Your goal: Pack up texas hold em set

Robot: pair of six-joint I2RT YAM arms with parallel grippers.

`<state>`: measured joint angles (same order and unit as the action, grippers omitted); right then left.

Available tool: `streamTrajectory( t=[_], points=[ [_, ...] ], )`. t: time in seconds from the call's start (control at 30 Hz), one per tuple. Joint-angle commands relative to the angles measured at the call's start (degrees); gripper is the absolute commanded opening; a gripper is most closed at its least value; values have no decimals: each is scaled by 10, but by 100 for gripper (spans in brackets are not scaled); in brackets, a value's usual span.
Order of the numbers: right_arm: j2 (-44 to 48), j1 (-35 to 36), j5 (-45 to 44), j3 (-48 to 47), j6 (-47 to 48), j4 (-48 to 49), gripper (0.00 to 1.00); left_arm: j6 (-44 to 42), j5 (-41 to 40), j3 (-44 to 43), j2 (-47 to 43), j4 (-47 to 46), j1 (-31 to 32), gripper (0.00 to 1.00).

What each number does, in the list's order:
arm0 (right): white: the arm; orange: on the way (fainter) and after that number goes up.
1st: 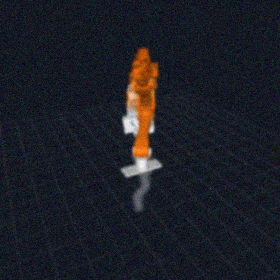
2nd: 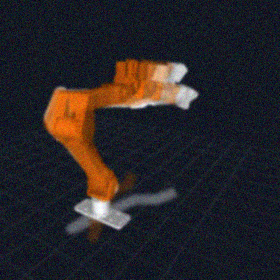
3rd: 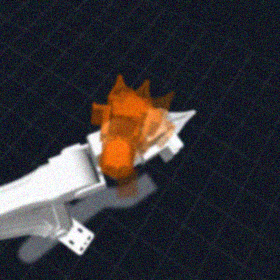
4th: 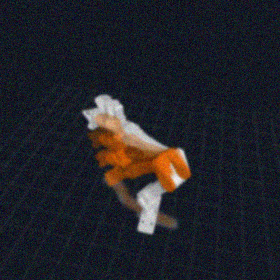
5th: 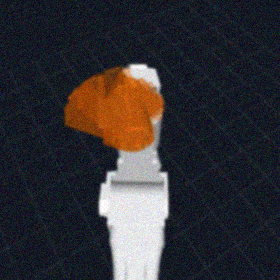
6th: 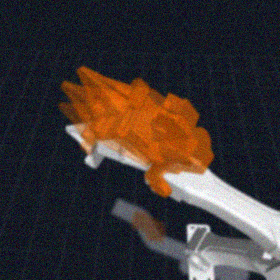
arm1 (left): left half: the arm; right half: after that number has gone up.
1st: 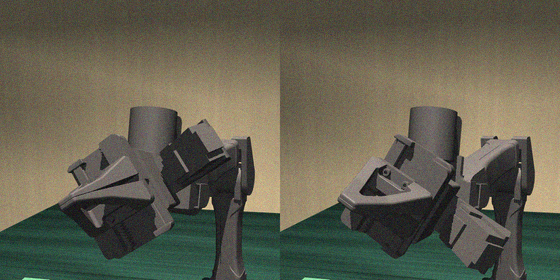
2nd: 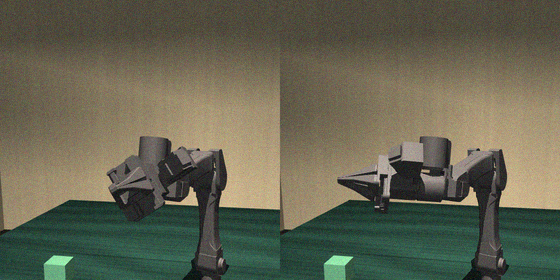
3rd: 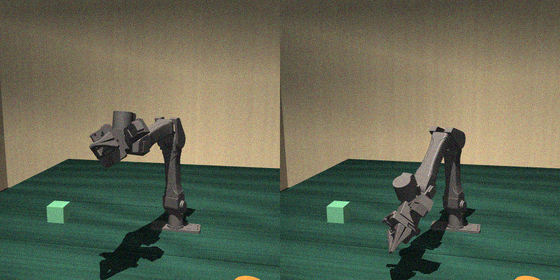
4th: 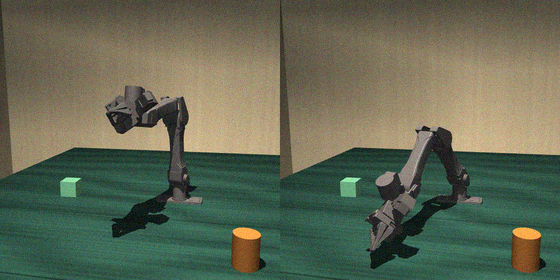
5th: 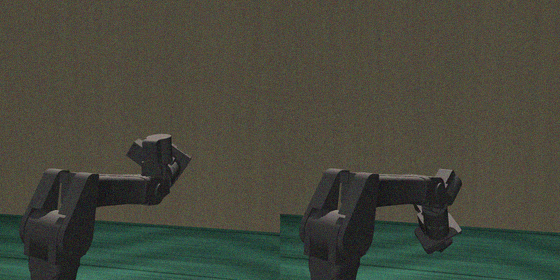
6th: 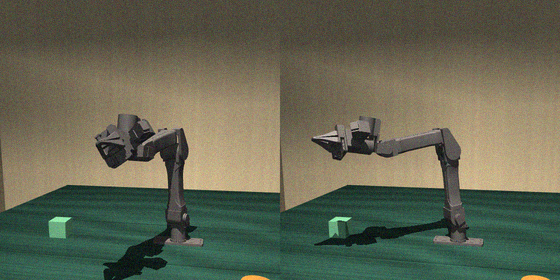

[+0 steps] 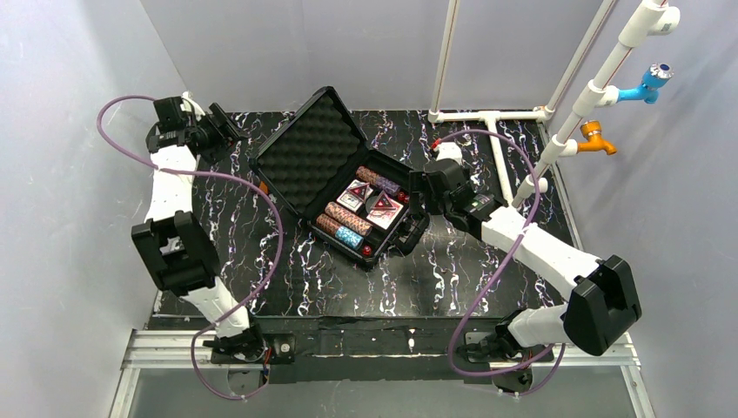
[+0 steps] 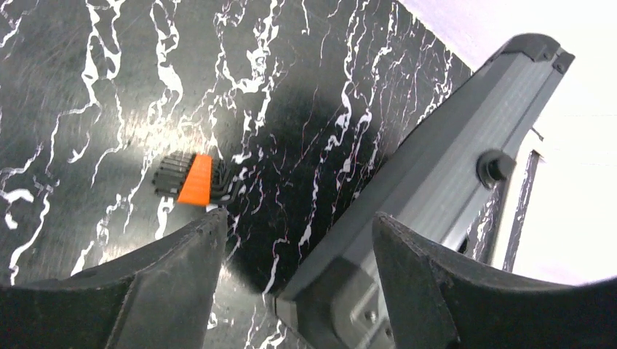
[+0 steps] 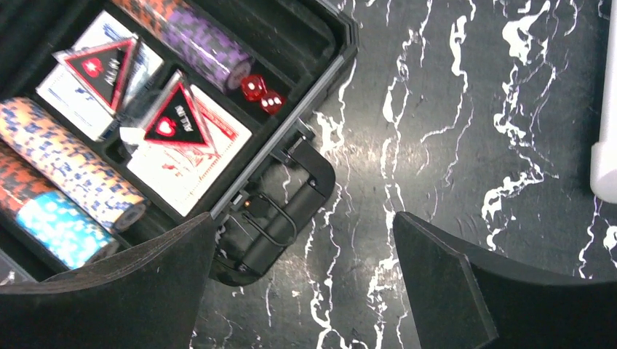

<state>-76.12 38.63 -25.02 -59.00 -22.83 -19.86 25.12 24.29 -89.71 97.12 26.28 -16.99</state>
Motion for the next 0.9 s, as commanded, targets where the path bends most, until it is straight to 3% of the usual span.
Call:
streamTrajectory(
  t=[0.0,0.3,0.63,0.87],
  points=[
    [8,0,-10,21,-9,-14,100,-4,60,-40,49,21,-10,70],
    [-10,0,-7,26,-11,-19,100,-3,90,-49,112,35,-11,61],
    [-10,0,0,28,-16,-19,100,0,149,-40,112,24,-10,51],
    [-19,0,105,-10,14,36,94,1,170,-26,95,19,-3,51]
  ],
)
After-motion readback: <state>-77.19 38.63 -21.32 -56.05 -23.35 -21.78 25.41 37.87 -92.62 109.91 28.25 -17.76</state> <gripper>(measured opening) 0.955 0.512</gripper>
